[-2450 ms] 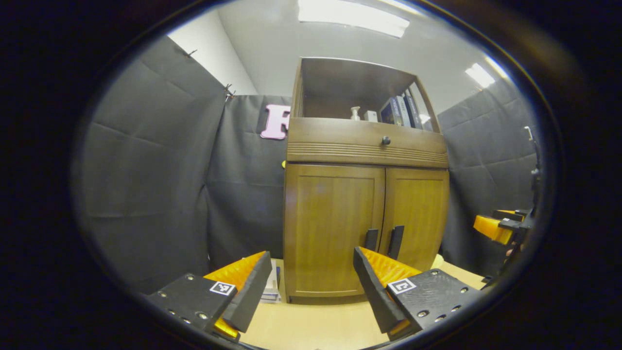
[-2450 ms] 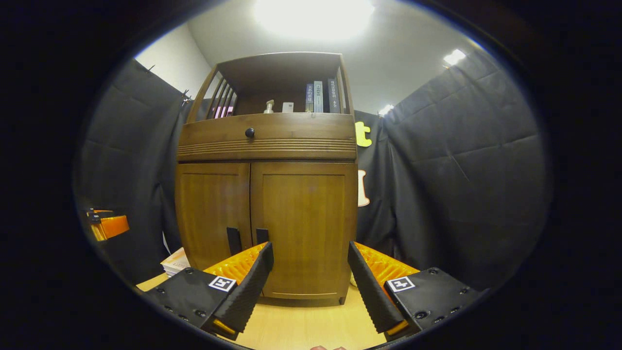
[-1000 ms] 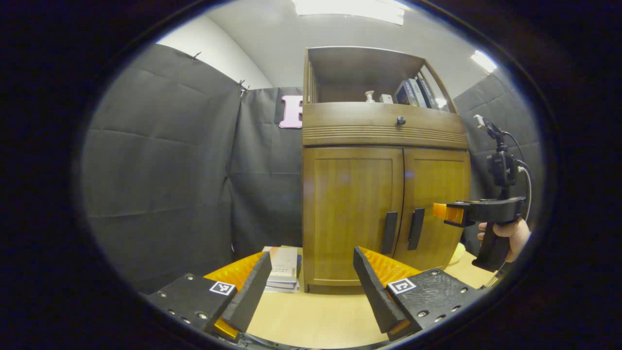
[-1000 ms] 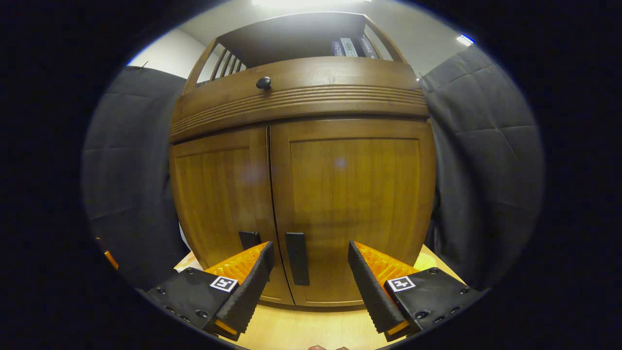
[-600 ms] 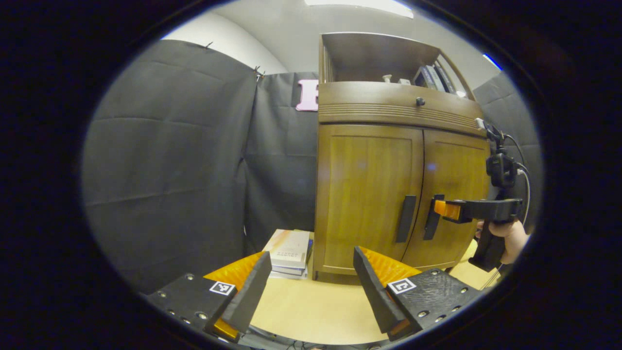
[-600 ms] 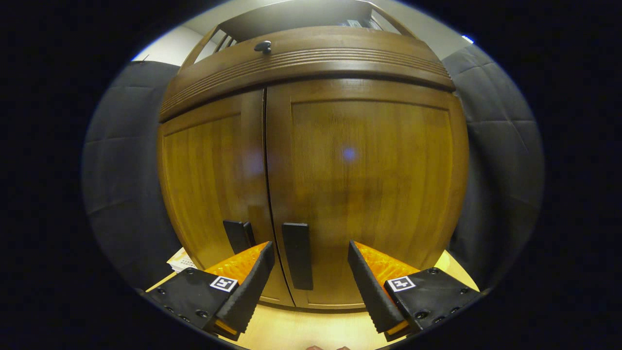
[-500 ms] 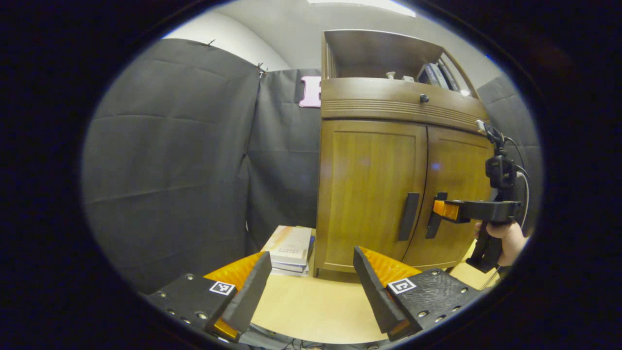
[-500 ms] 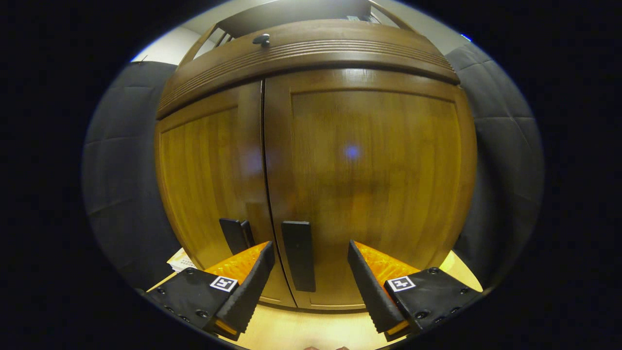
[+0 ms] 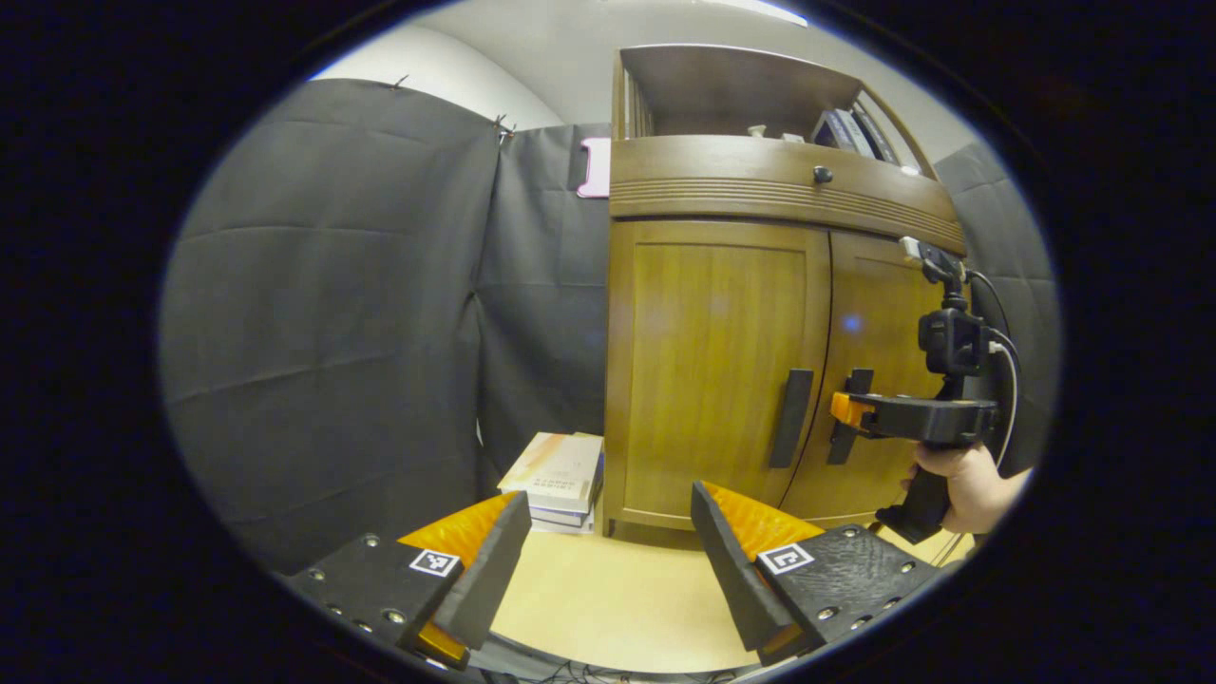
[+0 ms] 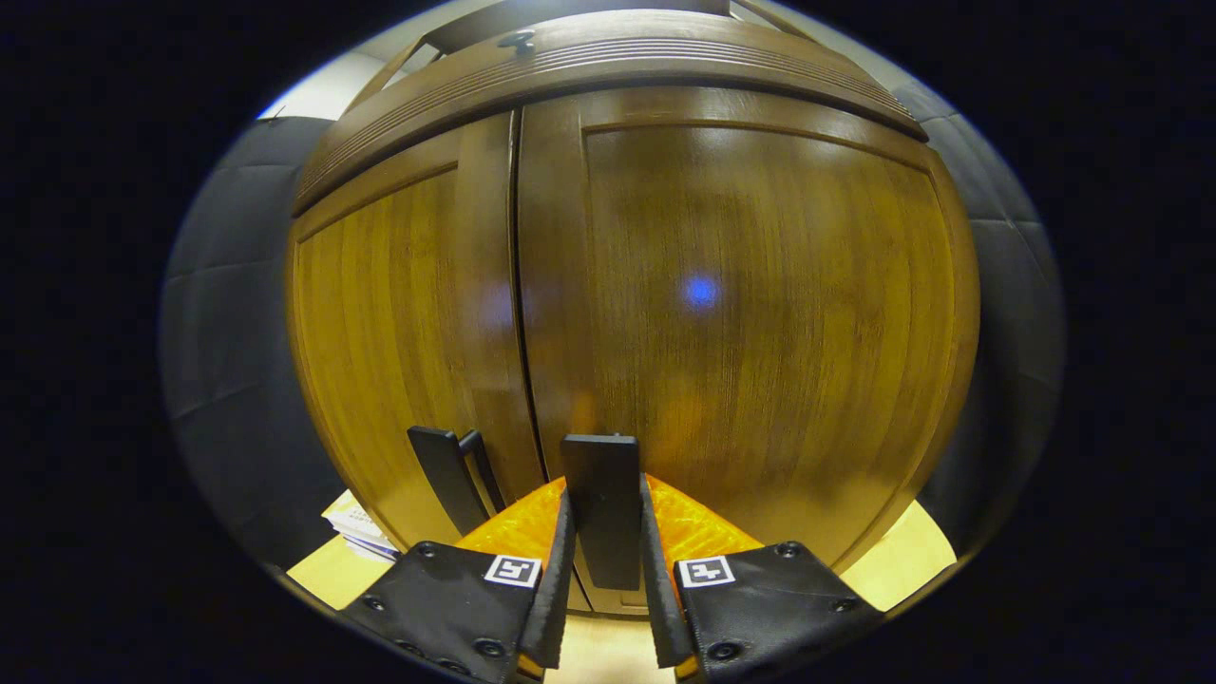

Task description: Open the right door of the double-door shoe cabinet with the right hand, and open the left door with the left hand.

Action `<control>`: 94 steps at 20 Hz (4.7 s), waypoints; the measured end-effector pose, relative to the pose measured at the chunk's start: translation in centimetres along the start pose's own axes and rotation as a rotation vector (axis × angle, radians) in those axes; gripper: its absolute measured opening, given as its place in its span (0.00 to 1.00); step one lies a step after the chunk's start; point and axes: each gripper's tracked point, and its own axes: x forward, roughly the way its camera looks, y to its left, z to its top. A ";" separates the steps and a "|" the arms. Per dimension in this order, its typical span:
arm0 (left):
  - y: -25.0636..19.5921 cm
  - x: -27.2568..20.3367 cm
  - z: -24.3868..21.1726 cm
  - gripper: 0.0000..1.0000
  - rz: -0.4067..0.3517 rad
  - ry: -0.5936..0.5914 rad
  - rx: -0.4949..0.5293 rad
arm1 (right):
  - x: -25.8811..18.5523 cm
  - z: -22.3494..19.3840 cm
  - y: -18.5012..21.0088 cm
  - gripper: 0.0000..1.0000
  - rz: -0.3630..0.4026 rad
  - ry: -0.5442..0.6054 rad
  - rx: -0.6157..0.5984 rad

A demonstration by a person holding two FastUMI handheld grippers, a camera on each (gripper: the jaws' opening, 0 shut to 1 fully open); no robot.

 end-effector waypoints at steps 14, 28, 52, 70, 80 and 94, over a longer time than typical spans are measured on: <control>1.0 -1.1 -2.7 0.99 -0.049 0.027 -0.068 | -3.2 -0.6 0.4 0.16 0.106 0.042 -0.013; 2.1 -0.8 -4.1 0.99 -0.260 0.034 -0.085 | -11.3 -2.4 -1.8 0.13 0.063 0.048 0.030; -7.1 -3.4 -0.4 0.99 -0.269 -0.059 0.043 | -23.4 -3.6 -15.7 0.16 0.077 0.028 0.098; -9.8 -11.1 0.0 0.99 -0.052 -0.025 -0.042 | -24.7 -4.0 -24.4 0.13 0.139 -0.018 0.149; -10.6 -4.6 3.3 0.99 -0.098 -0.104 0.115 | -30.4 -4.4 -25.8 0.11 0.004 -0.033 0.058; -17.0 9.9 4.1 0.99 -0.372 -0.133 0.034 | -33.6 -1.2 -18.6 0.27 -0.176 -0.117 0.124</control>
